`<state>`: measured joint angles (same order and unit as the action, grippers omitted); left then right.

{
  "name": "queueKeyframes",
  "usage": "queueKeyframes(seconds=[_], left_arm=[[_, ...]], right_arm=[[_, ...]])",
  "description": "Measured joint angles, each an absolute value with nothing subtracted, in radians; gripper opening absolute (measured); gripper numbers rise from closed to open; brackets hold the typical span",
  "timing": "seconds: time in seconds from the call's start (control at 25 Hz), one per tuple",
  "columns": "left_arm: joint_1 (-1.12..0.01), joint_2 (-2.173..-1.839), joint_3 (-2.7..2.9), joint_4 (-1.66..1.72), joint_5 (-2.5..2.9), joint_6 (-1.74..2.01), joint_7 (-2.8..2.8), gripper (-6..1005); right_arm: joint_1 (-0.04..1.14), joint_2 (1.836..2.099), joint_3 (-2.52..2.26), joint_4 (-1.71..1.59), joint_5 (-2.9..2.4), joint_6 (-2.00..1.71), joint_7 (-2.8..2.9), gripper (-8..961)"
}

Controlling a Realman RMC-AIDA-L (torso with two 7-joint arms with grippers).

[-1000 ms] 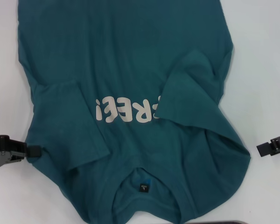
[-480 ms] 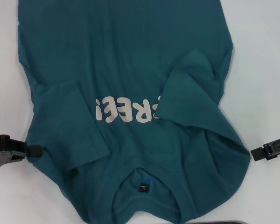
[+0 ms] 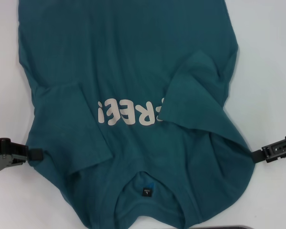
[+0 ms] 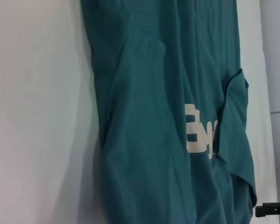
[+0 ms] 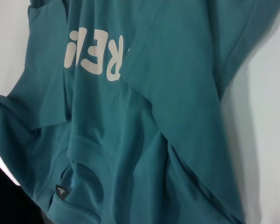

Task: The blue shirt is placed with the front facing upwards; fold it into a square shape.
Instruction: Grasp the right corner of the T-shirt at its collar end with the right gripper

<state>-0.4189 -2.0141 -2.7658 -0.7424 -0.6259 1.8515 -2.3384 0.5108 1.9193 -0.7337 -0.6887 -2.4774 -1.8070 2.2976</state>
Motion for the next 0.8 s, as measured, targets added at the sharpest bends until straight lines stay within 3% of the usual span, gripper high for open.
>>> queueKeyframes(seconds=[0.8], left_arm=[[-0.422,-2.017,-2.766,-0.742,-0.626,1.850,-2.333,2]], right_arm=[[0.515,1.942,-0.735,-0.687,-2.484,-1.782,2.304,878]])
